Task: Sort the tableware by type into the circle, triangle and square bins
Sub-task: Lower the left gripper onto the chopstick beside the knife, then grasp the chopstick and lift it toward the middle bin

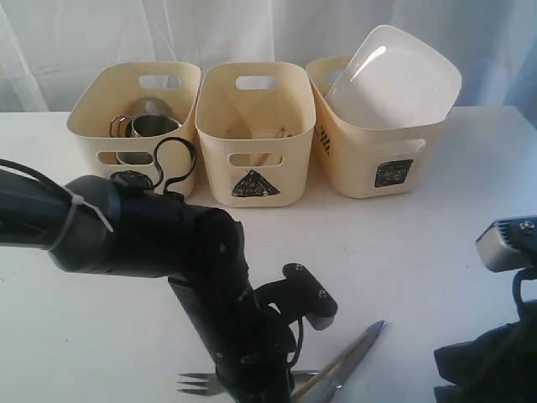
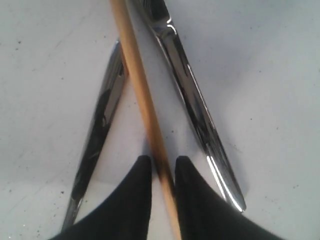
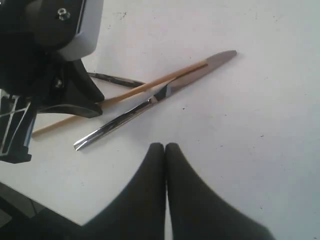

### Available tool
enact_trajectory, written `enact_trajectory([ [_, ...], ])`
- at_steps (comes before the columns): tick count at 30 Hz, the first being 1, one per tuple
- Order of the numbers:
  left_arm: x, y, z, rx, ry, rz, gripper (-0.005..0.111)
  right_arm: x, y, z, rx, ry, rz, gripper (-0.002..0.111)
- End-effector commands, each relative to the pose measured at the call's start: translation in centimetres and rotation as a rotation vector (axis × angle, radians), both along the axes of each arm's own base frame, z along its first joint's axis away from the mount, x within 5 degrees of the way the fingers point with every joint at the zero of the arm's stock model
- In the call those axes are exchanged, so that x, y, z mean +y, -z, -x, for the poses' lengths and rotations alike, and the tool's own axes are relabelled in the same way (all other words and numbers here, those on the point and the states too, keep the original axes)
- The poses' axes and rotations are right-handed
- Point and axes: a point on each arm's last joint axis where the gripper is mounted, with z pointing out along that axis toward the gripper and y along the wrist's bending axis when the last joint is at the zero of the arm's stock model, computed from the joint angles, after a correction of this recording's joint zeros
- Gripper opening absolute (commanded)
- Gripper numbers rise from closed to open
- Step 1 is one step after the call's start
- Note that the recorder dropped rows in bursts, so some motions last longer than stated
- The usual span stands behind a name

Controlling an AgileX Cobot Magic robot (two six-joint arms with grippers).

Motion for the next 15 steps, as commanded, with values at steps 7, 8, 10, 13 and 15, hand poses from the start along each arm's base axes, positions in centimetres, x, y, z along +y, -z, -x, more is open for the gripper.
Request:
enact_trajectory([
  [7,1.84,1.89,-0.42,-0.061,-0.017,-0.222,0.022,-0.15,0.15,0.06,-0.013,-0.010,0.014,0.000],
  [8,1.92,1.90,-0.44,-0.062,-0.020,-0.232,0.020,-0.15,0.15,0.06,-0.013,-0.010,0.014,0.000],
  [10,1.98,1.90,-0.40,-0.057,-0.022,-0.239,0.011,-0.15,0.15,0.06,-0.013,-0.010,0.014,0.000],
  [13,1.97,1.90,-0.41,-0.054,-0.039,-0.240,0.000,-0.15,0.15,0.06,-0.013,-0.010,0.014,0.000],
  [15,1.95,1.90,-0.43,-0.056,-0.044,-0.237,0.000,-0.15,0.15,0.06,-0.013,-0.010,0.014,0.000],
])
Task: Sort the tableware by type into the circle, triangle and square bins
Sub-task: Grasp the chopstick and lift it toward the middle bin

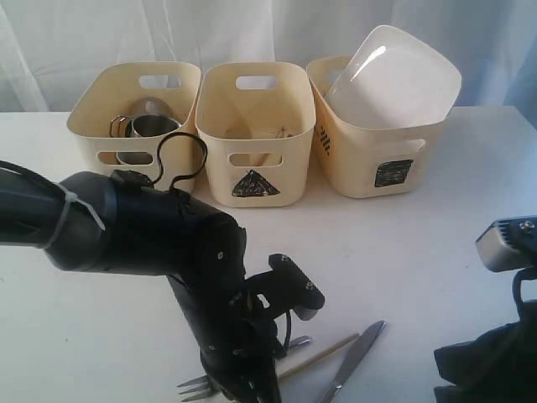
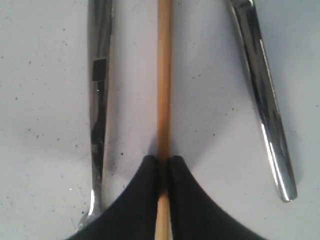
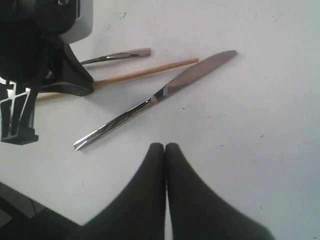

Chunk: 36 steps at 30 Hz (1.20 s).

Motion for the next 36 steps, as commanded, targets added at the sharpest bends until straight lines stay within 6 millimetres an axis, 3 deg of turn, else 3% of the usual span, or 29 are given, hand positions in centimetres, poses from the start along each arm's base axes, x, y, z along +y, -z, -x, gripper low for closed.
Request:
enact_trajectory([
  [1,1.1,2.0,0.2,0.022,0.028,-0.115,0.000,-0.2,0.2,0.1,-0.013,-0.010,0.014,0.000],
  [8,0.8,0.4,-0.1,-0.027,0.022,-0.054,0.000,-0.2,0.2,0.1,-0.013,-0.010,0.014,0.000],
  [21,0.2,-7.4,-1.1,-0.258,0.044,0.162,0.000,-0.2,0.2,0.1,-0.018,-0.021,0.021,0.000],
  [23,0.6,-8.3,-2.4,-0.344,0.036,0.156,0.000,-0.2,0.2,0.1,-0.016,-0.021,0.022,0.000],
  [26,1.6,-9.9,-5.7,-0.543,-0.010,0.176,0.000,-0.2,0.2,0.1,-0.012,-0.022,0.025,0.000],
  [30,2.4,-11.7,-9.1,-0.754,-0.044,0.352,0.000,-0.2,0.2,0.1,-0.010,-0.023,0.026,0.000],
  [36,5.1,-14.5,-14.3,-1.069,-0.161,0.666,0.000,-0.2,0.2,0.1,-0.010,-0.023,0.026,0.000],
])
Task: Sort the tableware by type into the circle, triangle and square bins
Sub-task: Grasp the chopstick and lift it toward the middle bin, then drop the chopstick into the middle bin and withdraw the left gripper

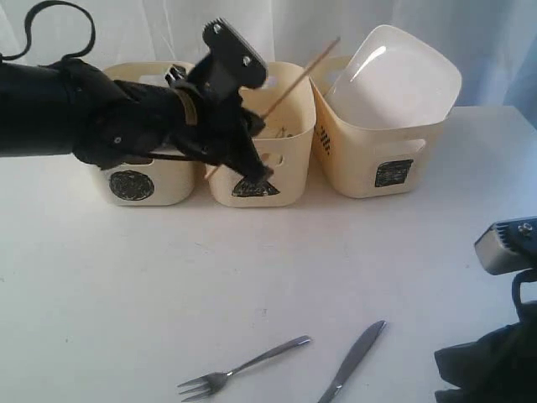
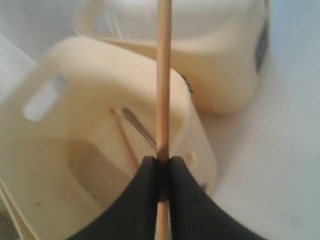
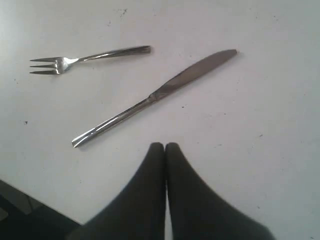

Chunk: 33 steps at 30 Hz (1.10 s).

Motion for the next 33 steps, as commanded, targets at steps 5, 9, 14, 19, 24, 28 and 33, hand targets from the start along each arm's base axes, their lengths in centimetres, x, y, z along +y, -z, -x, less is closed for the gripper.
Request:
enact_trajectory([
  [5,3.2,-1.2,-4.6,-0.251,-0.068,0.260,0.000,-0.2,0.2,0.1,-0.007,-0.007,0.015,0.000],
  [9,3.6,-1.1,-5.4,-0.320,-0.074,0.346,0.000,-0.2,0.2,0.1,-0.007,-0.007,0.015,0.000],
  [14,3.1,-1.3,-6.4,-0.345,-0.078,0.379,0.000,-0.2,0.2,0.1,-0.007,-0.007,0.015,0.000],
  [19,2.3,-0.6,-7.8,-0.327,-0.085,0.363,0.000,-0.2,0.2,0.1,-0.005,-0.007,0.013,0.000],
  [24,1.9,0.6,-8.9,-0.260,-0.106,0.306,0.000,-0.2,0.2,0.2,0.006,-0.008,0.018,0.000],
  [28,2.0,1.6,-9.1,-0.175,-0.133,0.281,0.002,-0.2,0.3,0.3,0.014,-0.010,0.024,0.000],
  [33,2.0,1.7,-9.1,-0.137,-0.149,0.309,0.030,-0.2,0.3,0.3,0.016,-0.010,0.025,0.000],
])
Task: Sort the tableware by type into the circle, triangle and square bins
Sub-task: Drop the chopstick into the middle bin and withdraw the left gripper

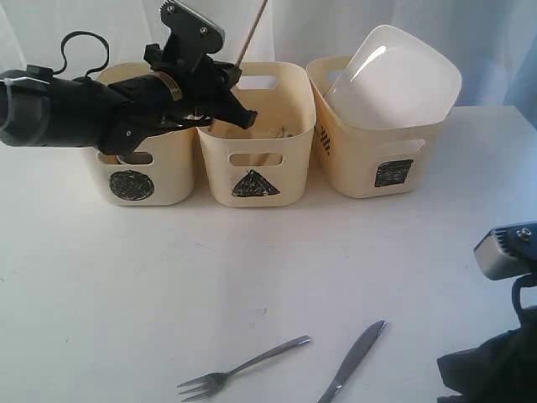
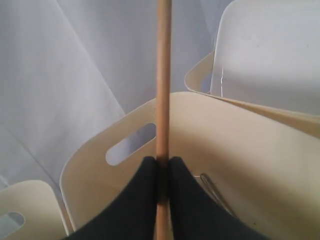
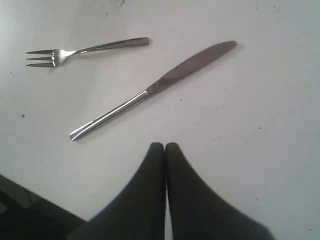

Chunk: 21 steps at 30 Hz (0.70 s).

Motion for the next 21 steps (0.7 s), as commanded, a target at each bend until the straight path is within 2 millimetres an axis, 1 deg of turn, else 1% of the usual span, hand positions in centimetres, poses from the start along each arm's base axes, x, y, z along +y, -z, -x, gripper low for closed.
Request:
enact_trajectory([
  [1,0.0,-0.4,0.0,0.030,-0.013,0.052,0.036,-0.2,0.2,0.1,-0.003,-0.007,0.013,0.000],
  [2,0.0,-0.3,0.0,0.040,-0.015,0.054,0.044,-0.2,0.2,0.1,-0.003,-0.007,0.013,0.000],
  [3,0.1,-0.3,0.0,0.045,-0.016,0.054,0.048,-0.2,0.2,0.1,-0.003,-0.007,0.013,0.000],
  [4,0.1,-0.3,0.0,0.048,-0.017,0.052,0.049,-0.2,0.2,0.1,-0.003,-0.007,0.013,0.000],
  [8,0.0,-0.5,0.1,0.047,-0.016,0.052,0.049,-0.2,0.2,0.2,0.003,-0.007,0.012,0.000],
  [10,0.2,-1.5,0.4,0.021,-0.009,0.053,0.049,-0.2,0.3,0.2,0.011,-0.008,0.017,0.000],
  [13,0.6,-3.7,1.1,-0.004,-0.006,0.069,0.048,-0.2,0.3,0.3,0.016,-0.009,0.020,0.000],
  [14,0.8,-4.5,1.5,0.006,-0.013,0.087,0.045,-0.2,0.3,0.3,0.018,-0.009,0.019,0.000],
  [16,1.4,-6.0,2.4,0.063,-0.040,0.110,0.034,-0.2,0.3,0.3,0.018,-0.009,0.019,0.000],
  [18,2.0,-7.0,3.5,0.170,-0.081,0.111,0.019,-0.2,0.3,0.3,0.018,-0.009,0.019,0.000],
  [20,2.3,-7.5,4.8,0.257,-0.112,0.051,0.002,-0.2,0.3,0.3,0.018,-0.009,0.019,0.000],
  [21,2.4,-7.5,5.5,0.300,-0.122,-0.004,0.000,-0.2,0.3,0.3,0.018,-0.009,0.019,0.000],
])
